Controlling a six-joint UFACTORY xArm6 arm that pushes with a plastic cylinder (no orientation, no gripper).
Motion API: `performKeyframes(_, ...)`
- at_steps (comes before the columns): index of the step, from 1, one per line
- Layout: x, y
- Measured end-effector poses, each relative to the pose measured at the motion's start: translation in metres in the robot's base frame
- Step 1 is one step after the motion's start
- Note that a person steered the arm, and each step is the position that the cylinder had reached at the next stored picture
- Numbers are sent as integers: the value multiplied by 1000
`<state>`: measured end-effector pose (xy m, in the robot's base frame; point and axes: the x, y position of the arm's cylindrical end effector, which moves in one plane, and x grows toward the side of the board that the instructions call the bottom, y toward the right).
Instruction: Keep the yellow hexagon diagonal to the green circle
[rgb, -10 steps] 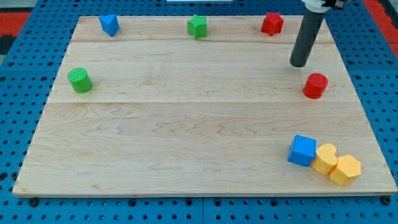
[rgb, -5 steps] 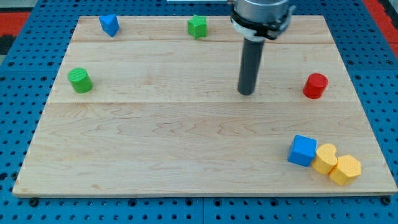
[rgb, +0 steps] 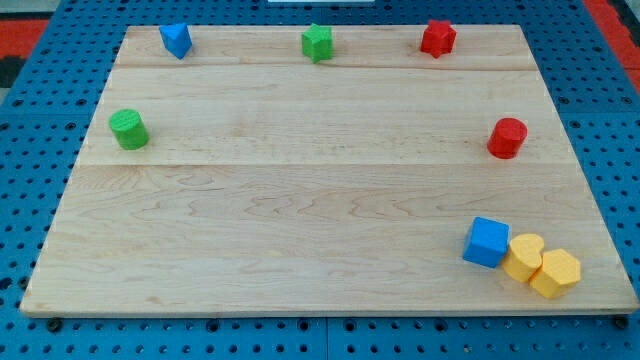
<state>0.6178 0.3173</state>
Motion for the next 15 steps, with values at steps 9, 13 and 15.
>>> performKeyframes(9, -159, -265)
performKeyframes(13, -187, -308)
performKeyframes(15, -174, -368)
